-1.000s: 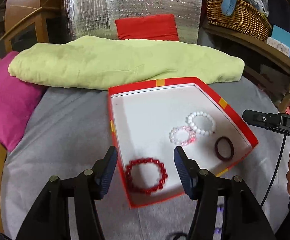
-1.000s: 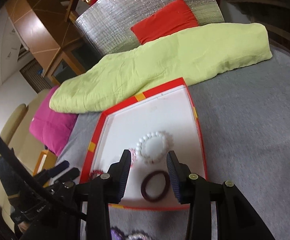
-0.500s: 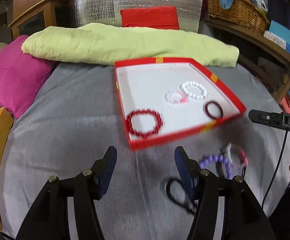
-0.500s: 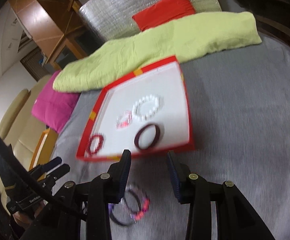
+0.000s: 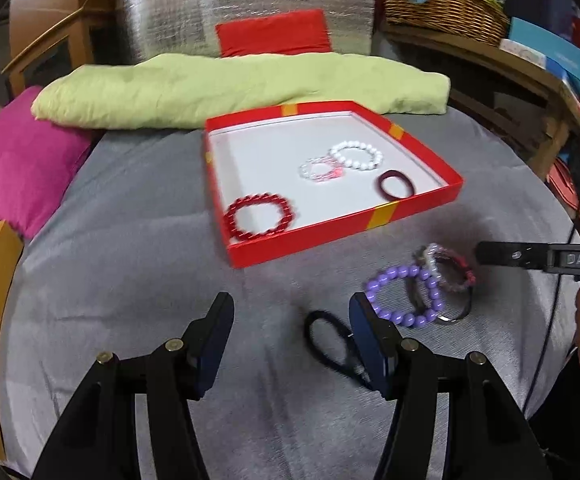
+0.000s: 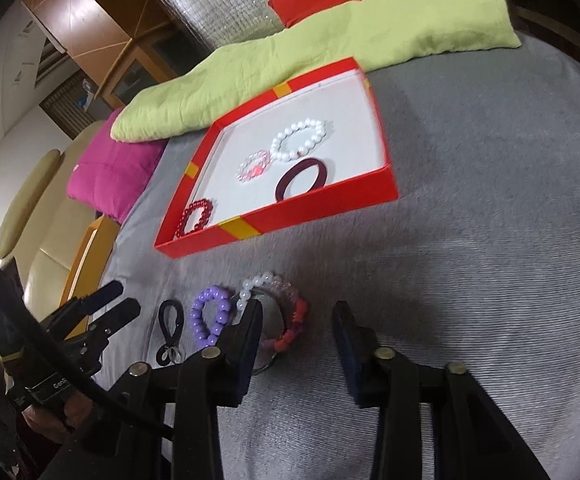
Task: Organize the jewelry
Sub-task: 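Move the left tool toward the black hair tie while the right approaches the purple bracelet, then grasp and lift the pink-clear bead bracelet with the right tool while the left moves to the purple bracelet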
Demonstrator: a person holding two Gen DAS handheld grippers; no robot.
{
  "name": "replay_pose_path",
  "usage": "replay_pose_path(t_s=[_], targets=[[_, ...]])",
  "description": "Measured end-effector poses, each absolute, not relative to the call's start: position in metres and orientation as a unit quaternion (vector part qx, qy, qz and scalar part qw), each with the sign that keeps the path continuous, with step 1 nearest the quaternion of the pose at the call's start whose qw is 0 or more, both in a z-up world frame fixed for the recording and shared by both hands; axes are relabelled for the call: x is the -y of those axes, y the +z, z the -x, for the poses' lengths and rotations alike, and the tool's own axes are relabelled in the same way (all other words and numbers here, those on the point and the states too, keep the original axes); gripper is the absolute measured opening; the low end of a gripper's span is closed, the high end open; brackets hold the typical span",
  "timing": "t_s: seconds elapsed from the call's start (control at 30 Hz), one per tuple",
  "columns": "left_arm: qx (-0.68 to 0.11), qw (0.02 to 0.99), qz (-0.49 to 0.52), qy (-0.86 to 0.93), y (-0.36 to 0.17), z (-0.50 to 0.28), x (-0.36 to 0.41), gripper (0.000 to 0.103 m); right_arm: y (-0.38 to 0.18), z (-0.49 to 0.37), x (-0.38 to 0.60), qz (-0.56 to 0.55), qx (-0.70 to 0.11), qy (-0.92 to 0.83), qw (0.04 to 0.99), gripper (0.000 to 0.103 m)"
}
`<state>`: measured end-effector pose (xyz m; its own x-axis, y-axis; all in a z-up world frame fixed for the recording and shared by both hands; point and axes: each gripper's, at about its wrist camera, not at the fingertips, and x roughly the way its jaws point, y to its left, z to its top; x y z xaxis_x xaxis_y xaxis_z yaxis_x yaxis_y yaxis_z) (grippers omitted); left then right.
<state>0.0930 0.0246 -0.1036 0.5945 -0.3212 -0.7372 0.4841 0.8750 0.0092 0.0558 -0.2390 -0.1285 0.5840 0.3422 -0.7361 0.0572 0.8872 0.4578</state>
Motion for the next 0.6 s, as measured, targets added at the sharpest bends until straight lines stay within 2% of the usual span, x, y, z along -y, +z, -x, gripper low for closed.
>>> replay_pose_path(t_s=[0.1,0.17,0.3,0.37,0.6], targets=[[-0.385,0.882,-0.119,-0.244,-0.106,-0.092,-0.014,0.061,-0.133,-0.062,0.235,-0.226,-0.457,0.084,0.856,0.033],[-0.385,0.879,-0.128,-0.251,-0.107,-0.093,-0.009,0.061,-0.139,-0.066,0.232,-0.224,-0.47,0.082,0.85,0.022],[-0.386,0.876,-0.127,-0.259,-0.108,-0.093,-0.008,0.059,-0.143,-0.071,0.229,-0.21,-0.473,0.073,0.852,0.008],[-0.386,0.876,-0.124,-0.262,-0.108,-0.094,-0.008,0.053,-0.143,-0.072,0.229,-0.208,-0.471,0.068,0.855,0.006],[-0.384,0.87,-0.136,-0.276,-0.109,-0.089,-0.002,0.043,-0.134,-0.069,0.244,-0.214,-0.444,0.031,0.869,0.004]])
